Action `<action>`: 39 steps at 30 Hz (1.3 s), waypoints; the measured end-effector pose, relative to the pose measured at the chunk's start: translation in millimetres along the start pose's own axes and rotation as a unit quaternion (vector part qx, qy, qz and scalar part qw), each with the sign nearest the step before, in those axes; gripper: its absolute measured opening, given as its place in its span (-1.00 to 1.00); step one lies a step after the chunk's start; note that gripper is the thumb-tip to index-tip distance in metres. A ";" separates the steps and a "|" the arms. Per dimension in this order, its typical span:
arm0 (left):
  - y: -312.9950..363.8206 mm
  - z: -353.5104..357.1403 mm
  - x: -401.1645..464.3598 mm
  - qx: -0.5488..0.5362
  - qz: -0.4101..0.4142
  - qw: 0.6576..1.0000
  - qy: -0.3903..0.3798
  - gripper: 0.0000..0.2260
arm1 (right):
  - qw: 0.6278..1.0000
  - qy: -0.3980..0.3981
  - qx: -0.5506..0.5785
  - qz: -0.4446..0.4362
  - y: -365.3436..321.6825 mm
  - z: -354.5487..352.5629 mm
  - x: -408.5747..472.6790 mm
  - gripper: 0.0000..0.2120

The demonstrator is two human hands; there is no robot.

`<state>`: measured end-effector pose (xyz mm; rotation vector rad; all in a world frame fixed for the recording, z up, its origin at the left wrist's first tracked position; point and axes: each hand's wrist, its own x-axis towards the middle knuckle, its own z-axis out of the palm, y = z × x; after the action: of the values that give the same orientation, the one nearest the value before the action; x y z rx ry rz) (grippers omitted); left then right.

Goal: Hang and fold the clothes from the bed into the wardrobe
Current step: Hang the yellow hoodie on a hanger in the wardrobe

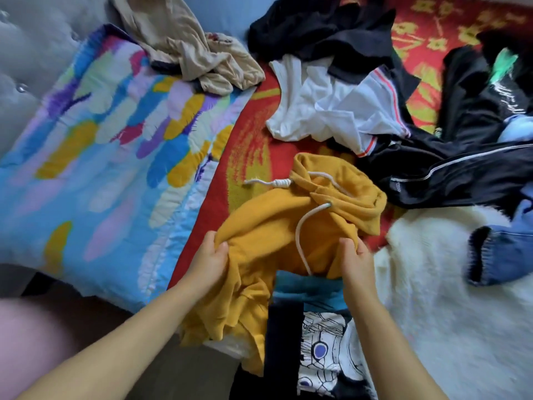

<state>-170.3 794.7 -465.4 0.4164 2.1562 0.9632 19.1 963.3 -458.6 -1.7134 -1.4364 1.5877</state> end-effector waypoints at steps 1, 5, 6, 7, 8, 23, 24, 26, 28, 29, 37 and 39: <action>1.3 -8.8 -13.7 -0.006 0.008 1.000 -0.012 -0.87 | 0.999 -0.010 0.039 0.000 -7.0 -5.2 -15.4 -0.87; 5.9 -36.8 -72.2 0.054 0.033 0.991 -0.115 -0.97 | 0.992 -0.063 0.111 0.000 -37.8 -17.1 -70.9 -0.71; 7.0 -43.1 -85.6 0.067 0.038 0.988 -0.134 -0.91 | 0.988 -0.084 0.128 0.003 -46.8 -16.8 -83.1 -0.75; 6.9 -48.6 -97.4 0.076 0.050 0.985 -0.146 -0.81 | 0.983 -0.114 0.144 0.001 -58.0 -16.5 -95.6 -0.80; 8.1 -52.8 -105.3 0.090 0.051 0.983 -0.152 -0.72 | 0.976 -0.146 0.159 -0.005 -68.4 -14.3 -103.6 -0.83; 64.6 -89.4 -249.3 -0.367 -0.185 0.910 -0.057 -0.73 | 0.858 -0.421 0.284 0.077 -140.2 -53.2 -298.4 -0.61; 67.5 -81.3 -266.7 -0.378 -0.200 0.903 -0.048 -0.81 | 0.853 -0.437 0.271 0.082 -137.5 -56.3 -305.2 -0.69; 64.3 -66.2 -292.8 -0.447 -0.203 0.871 -0.003 -0.79 | 0.847 -0.459 0.256 0.085 -131.9 -70.3 -318.4 -0.73; 58.0 -54.4 -309.2 -0.542 -0.169 0.823 0.021 -0.77 | 0.845 -0.457 0.264 0.086 -127.9 -92.6 -329.8 -0.78; 57.5 -49.0 -322.0 -0.575 -0.149 0.804 0.034 -0.77 | 0.847 -0.447 0.275 0.086 -124.7 -106.6 -336.2 -0.76; 62.9 -66.4 -449.6 -0.712 0.031 0.690 0.127 -0.79 | 0.920 -0.377 0.102 0.020 -83.6 -157.9 -365.2 -0.74; 66.0 -74.5 -483.3 -0.699 0.070 0.700 0.132 -0.79 | 0.908 -0.418 -0.022 -0.016 -79.6 -152.1 -382.7 -0.58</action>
<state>105.6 538.4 -146.6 -0.3612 0.9936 2.4577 189.2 719.5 -162.6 -1.0152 -1.8418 2.4396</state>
